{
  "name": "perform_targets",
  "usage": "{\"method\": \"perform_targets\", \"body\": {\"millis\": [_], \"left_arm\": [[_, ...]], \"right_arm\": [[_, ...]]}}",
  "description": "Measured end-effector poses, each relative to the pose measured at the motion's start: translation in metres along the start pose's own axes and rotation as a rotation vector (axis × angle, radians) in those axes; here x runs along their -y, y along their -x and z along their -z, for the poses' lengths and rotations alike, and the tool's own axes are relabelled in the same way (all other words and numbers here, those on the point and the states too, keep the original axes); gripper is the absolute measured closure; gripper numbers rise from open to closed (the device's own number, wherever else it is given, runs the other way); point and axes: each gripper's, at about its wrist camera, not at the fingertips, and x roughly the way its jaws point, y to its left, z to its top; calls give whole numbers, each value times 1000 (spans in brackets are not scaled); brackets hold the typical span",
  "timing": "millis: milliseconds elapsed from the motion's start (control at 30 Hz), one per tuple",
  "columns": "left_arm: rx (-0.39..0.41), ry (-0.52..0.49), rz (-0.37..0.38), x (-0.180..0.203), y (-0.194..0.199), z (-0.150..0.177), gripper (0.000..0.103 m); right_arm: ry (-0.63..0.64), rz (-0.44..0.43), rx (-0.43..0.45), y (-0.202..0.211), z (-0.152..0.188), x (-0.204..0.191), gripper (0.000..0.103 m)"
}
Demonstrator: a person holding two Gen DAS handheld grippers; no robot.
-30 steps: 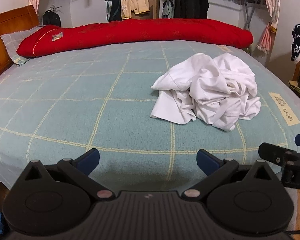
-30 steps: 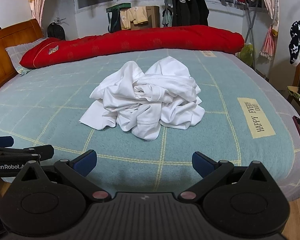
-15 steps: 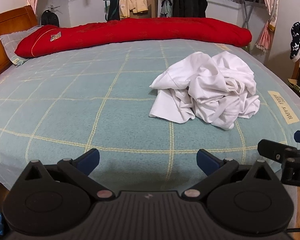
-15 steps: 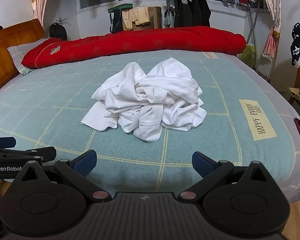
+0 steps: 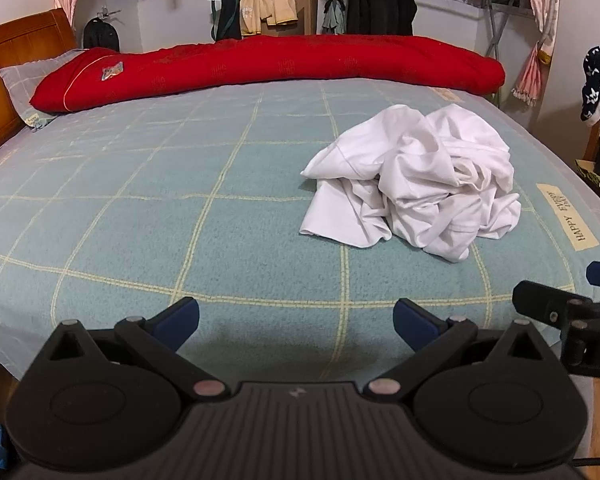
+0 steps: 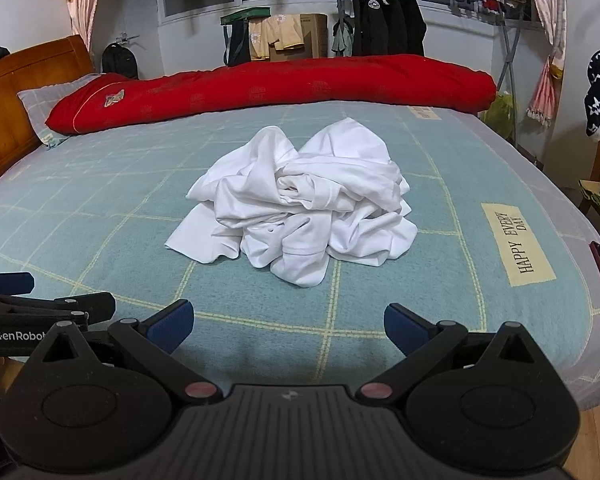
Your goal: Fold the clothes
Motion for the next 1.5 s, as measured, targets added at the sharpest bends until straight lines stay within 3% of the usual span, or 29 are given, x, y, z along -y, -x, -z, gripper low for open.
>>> {"method": "perform_targets", "body": {"millis": [1500], "left_arm": [[6, 0, 5, -3, -8, -7, 1]], "right_arm": [[2, 0, -9, -10, -7, 7, 0]]}}
